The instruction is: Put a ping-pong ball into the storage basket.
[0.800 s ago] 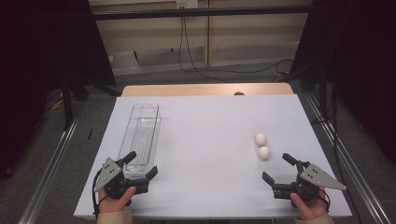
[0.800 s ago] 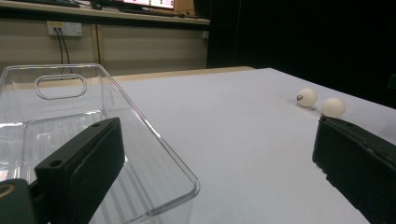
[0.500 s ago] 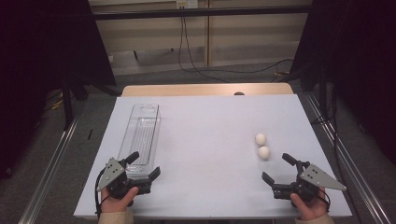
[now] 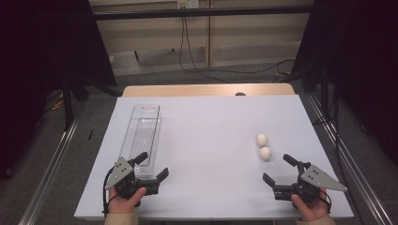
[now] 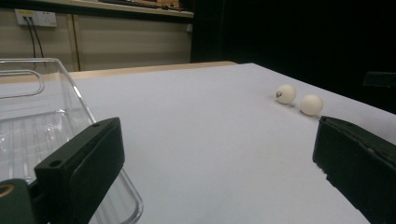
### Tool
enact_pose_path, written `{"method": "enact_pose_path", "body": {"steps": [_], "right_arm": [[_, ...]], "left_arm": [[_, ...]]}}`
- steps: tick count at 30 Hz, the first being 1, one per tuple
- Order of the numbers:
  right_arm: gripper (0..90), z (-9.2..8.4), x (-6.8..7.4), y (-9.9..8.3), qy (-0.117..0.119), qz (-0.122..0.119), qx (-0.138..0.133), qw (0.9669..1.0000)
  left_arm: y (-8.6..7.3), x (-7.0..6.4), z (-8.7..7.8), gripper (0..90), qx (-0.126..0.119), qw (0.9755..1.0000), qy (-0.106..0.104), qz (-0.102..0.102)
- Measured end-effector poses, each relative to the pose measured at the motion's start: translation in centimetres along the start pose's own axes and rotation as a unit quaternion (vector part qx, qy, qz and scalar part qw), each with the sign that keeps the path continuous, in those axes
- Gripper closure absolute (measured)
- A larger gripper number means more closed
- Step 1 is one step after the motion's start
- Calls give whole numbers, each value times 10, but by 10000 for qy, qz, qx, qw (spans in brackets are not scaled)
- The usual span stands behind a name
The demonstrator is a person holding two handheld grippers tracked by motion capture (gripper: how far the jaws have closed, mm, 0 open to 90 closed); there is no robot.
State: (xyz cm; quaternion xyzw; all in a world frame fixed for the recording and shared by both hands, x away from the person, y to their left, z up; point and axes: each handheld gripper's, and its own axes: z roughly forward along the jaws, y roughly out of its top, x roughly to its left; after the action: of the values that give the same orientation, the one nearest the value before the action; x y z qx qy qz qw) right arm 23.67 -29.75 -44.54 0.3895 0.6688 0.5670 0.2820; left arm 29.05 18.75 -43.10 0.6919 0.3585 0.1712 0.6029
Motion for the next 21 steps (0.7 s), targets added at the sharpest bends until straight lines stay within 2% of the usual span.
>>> {"method": "enact_pose_path", "body": {"steps": [6, 9, 11, 21], "right_arm": [[6, 0, 1, 0, 11, -32, -1, 10000], [6, -1, 1, 0, 16, -15, -7, 10000], [6, -1, 1, 0, 1, 4, -10, 10000], [7, 0, 1, 0, 50, -22, 5, 10000]], "left_arm": [[1, -4, 6, 15, 58, 10000, -41, 20], [3, -7, 11, 14, 33, 9999, -78, -65], [4, -9, 15, 15, 95, 9999, -76, 24], [7, -22, 35, 15, 181, 9996, -205, -11]]}}
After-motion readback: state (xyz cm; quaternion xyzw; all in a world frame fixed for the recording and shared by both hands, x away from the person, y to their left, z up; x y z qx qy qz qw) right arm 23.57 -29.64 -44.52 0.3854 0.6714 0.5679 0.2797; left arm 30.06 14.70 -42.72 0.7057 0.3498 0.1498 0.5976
